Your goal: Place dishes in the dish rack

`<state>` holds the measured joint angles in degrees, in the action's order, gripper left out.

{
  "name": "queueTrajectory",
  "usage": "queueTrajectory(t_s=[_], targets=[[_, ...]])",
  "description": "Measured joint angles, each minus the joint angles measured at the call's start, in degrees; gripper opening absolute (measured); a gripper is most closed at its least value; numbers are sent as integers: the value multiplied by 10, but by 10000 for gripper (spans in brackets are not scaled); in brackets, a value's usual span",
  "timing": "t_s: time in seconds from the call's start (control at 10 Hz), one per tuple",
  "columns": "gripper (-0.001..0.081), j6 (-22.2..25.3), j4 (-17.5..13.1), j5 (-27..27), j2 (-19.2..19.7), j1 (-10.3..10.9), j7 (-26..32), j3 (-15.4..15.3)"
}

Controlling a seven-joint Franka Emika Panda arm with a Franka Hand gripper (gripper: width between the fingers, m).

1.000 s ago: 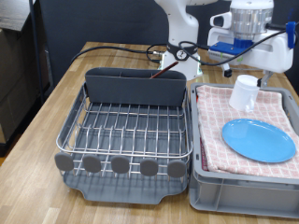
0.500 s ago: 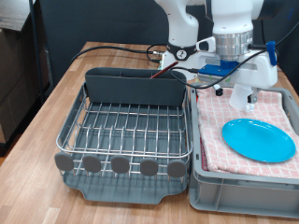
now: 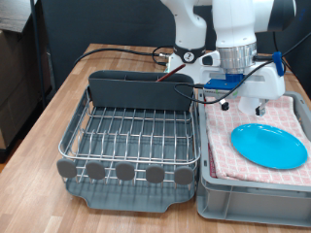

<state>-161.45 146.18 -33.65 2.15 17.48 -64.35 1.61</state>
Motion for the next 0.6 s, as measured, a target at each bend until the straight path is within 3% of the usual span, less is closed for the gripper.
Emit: queueTrajectory(t_s=[0.2, 0.3, 0.6], targets=[[803, -14, -6, -150, 7, -1, 178, -16], [803, -19, -7, -197, 13, -1, 234, -21], [803, -40, -11, -250, 33, -1, 283, -32]])
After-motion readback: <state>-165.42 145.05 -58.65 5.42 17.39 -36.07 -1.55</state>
